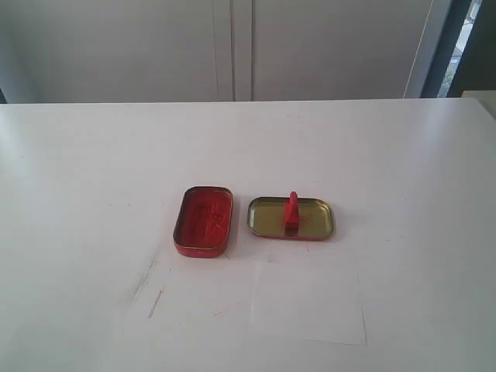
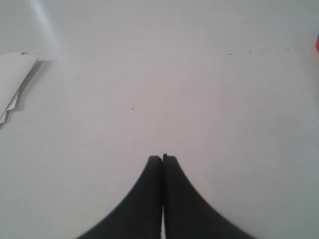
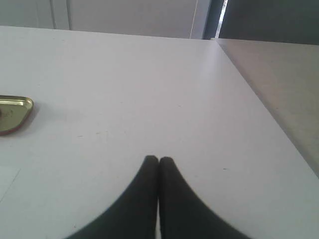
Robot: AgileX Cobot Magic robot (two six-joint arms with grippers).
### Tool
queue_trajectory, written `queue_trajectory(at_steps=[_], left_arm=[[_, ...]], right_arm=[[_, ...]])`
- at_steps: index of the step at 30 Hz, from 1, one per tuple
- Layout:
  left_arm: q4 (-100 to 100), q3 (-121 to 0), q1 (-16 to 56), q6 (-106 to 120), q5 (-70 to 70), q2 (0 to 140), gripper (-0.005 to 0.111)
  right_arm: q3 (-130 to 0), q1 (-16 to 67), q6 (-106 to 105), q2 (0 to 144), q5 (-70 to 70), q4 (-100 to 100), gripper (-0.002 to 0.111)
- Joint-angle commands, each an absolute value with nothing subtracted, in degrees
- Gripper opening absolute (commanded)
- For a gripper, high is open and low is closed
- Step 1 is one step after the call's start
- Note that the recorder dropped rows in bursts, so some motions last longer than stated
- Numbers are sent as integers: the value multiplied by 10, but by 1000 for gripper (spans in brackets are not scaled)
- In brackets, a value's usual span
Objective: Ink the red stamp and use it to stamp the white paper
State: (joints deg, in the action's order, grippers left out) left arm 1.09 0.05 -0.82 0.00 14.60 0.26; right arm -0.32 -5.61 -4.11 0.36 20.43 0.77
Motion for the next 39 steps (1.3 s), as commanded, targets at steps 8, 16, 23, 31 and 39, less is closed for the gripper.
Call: queue_trajectory(at_steps=[8,16,23,31,39], left_arm=[[13,0,-6,0,146,0,0],[13,0,-6,0,146,0,0],[13,0,-6,0,146,0,0],[13,0,-6,0,146,0,0],[13,0,-6,0,146,0,0]], right_arm=[[0,-58,-41,0,196,3,0],[0,-58,-41,0,196,3,0],[0,-58,-41,0,196,3,0],[0,-58,-41,0,196,3,0],[0,-58,-41,0,138,3,0]])
